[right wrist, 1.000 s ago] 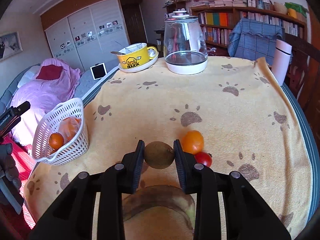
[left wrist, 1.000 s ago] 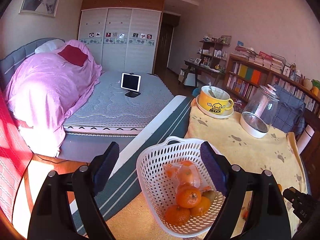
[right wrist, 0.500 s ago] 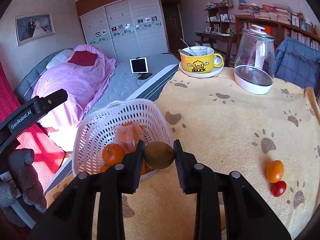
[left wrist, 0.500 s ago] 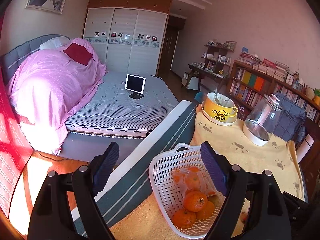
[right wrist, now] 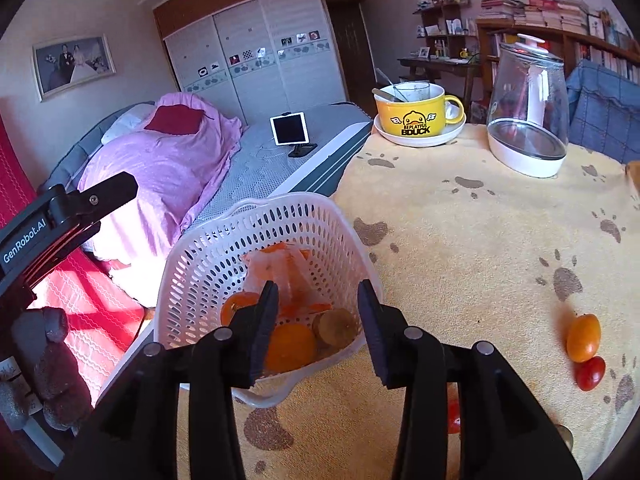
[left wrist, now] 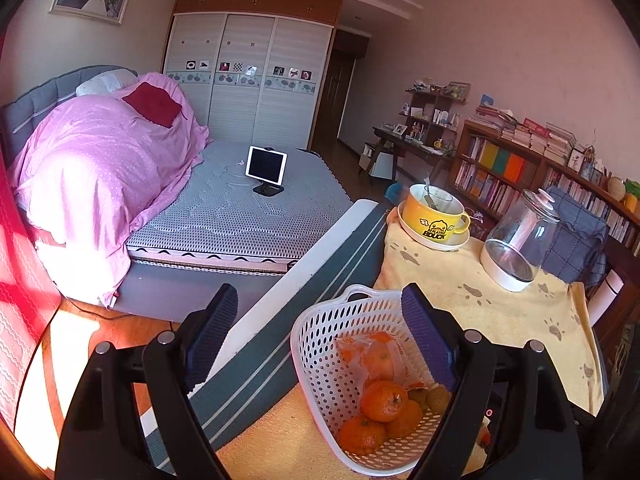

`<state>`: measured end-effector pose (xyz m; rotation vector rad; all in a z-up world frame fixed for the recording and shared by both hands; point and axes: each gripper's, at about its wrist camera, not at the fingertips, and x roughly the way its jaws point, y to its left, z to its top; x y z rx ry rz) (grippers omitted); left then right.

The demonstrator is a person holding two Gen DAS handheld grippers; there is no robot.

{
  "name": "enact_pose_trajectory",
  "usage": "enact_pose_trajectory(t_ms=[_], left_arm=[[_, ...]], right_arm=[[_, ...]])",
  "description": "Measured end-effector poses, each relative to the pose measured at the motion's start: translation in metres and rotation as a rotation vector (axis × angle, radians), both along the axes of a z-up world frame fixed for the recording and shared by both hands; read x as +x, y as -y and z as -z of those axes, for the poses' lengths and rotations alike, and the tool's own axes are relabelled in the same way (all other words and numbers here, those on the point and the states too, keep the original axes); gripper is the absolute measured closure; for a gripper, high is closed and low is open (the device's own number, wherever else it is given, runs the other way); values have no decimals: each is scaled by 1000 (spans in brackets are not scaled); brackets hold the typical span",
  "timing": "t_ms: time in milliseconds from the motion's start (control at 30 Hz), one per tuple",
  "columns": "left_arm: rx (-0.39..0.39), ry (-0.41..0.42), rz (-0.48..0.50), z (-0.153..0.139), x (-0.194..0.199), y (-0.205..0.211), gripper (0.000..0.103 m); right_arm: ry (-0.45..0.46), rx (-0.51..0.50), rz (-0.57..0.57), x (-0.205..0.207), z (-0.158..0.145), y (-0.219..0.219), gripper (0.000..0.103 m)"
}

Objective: Organize fruits
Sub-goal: 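Lower the kiwi into the basket and open the right tool, then move the right tool to the banana while the left tool approaches the red tomato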

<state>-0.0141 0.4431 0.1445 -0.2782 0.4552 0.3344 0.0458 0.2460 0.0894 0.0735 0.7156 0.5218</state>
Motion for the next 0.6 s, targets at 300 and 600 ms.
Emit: enact_pose_trajectory(t_ms=[300,600], left_arm=[[15,-5,40,0,3,16,18],[29,-13,78,3,6,31,18]], right_arm=[[-22,46,85,-5,6,35,60],[-35,51,139,-8,14,59,55]])
